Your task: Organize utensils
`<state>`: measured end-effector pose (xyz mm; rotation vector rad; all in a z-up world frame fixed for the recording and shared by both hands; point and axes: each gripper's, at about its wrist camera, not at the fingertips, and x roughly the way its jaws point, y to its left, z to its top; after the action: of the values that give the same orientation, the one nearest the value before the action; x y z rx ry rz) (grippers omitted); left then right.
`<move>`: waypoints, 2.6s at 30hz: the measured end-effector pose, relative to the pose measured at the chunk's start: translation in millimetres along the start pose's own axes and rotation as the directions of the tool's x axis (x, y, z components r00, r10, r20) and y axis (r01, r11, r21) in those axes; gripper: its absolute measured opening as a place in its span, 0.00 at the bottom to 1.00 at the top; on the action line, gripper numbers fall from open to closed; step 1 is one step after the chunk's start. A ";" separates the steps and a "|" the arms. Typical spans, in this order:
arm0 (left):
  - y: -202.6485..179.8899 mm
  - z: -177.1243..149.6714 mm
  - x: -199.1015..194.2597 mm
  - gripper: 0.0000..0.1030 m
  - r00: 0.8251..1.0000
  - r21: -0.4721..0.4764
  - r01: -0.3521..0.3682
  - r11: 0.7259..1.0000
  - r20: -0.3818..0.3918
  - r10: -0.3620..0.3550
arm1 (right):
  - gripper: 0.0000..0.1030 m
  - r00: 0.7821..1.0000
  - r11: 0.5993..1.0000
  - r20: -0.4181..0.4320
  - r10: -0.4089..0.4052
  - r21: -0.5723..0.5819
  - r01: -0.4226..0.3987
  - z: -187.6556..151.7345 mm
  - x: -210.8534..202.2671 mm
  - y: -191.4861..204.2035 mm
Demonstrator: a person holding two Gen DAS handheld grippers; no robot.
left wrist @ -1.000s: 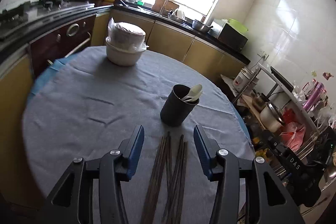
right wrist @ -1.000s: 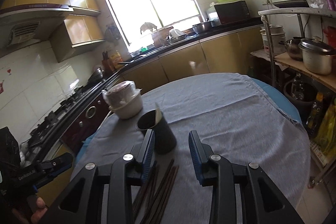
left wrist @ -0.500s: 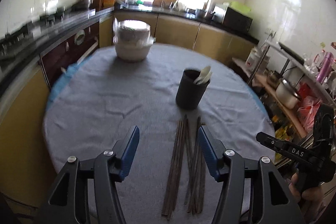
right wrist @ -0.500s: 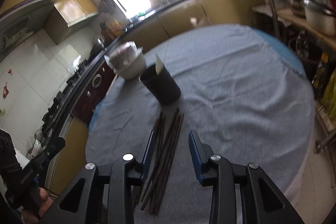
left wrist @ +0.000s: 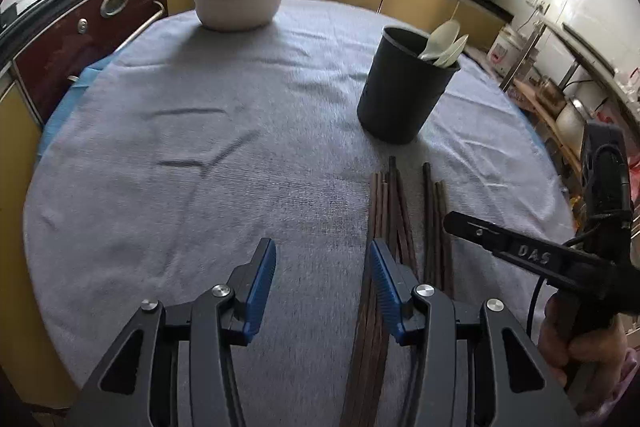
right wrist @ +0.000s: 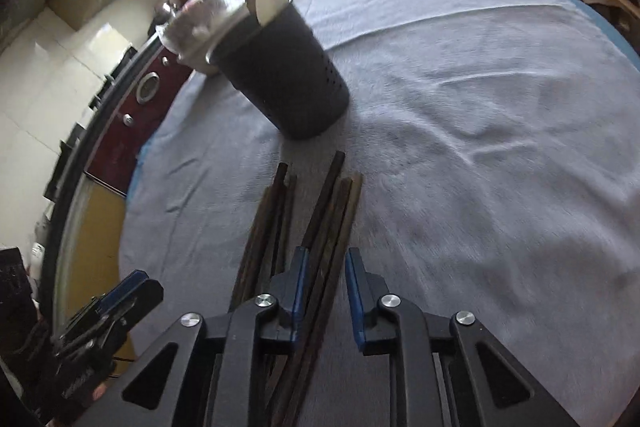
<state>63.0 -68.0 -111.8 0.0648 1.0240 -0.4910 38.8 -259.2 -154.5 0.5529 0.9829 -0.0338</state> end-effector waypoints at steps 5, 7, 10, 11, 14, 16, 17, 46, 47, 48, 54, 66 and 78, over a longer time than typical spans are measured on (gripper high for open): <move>-12.4 6.6 21.3 0.48 0.999 0.019 -0.026 0.999 -0.046 0.027 | 0.12 0.997 0.988 0.000 -0.077 -0.131 0.077 5.4 11.8 14.4; -17.1 8.7 28.1 0.48 0.997 0.024 -0.043 0.999 -0.056 0.044 | 0.13 0.997 0.984 -0.003 -0.076 -0.161 0.075 3.7 11.5 13.9; -20.8 10.1 35.8 0.48 0.996 0.019 -0.056 0.998 -0.068 0.057 | 0.12 0.999 0.987 -0.019 -0.038 -0.157 0.034 2.1 7.0 3.8; -22.8 9.9 37.8 0.48 0.995 0.024 -0.065 0.998 -0.072 0.067 | 0.10 0.999 0.988 -0.026 -0.028 -0.151 0.023 1.8 5.1 -1.0; -27.5 9.1 43.9 0.48 0.993 0.030 -0.085 0.996 -0.083 0.088 | 0.08 0.999 0.989 -0.031 -0.017 -0.147 0.012 0.5 -1.8 -13.4; -31.0 10.4 45.2 0.49 0.993 0.037 -0.092 0.995 -0.075 0.094 | 0.04 0.999 0.991 -0.052 0.012 -0.130 -0.018 -0.2 -5.9 -25.2; -32.8 12.1 46.1 0.50 0.992 0.042 -0.097 0.994 -0.078 0.100 | 0.04 0.997 0.993 -0.064 0.031 -0.108 -0.038 0.4 -7.9 -31.8; 2.8 14.7 35.6 0.20 0.989 0.066 0.096 0.993 -0.116 -0.088 | 0.14 0.989 0.987 -0.012 -0.147 -0.070 0.146 2.7 3.1 8.9; 2.3 16.0 39.3 0.20 0.987 0.070 0.104 0.992 -0.129 -0.094 | 0.12 0.984 0.980 -0.008 -0.180 -0.094 0.178 2.6 4.2 12.8; 2.8 17.4 42.5 0.20 0.987 0.071 0.108 0.992 -0.131 -0.098 | 0.11 0.980 0.974 -0.007 -0.200 -0.111 0.198 2.9 5.0 15.9; -1.0 33.2 51.7 0.20 0.987 0.078 0.096 0.992 -0.133 -0.085 | 0.09 0.961 0.957 -0.006 -0.275 -0.100 0.273 10.4 3.3 7.0; -22.0 41.4 60.7 0.21 0.992 0.164 0.069 0.984 -0.115 -0.051 | 0.10 0.966 0.958 -0.037 -0.257 -0.139 0.249 13.4 7.1 16.7; -9.7 53.6 65.4 0.12 0.982 0.050 0.107 0.993 -0.161 -0.098 | 0.10 0.957 0.942 -0.030 -0.288 -0.188 0.277 24.6 5.9 12.3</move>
<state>129.4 -115.1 -136.2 0.1048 1.1733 -0.6172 64.5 -258.6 -143.4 0.2424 1.1030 -0.1838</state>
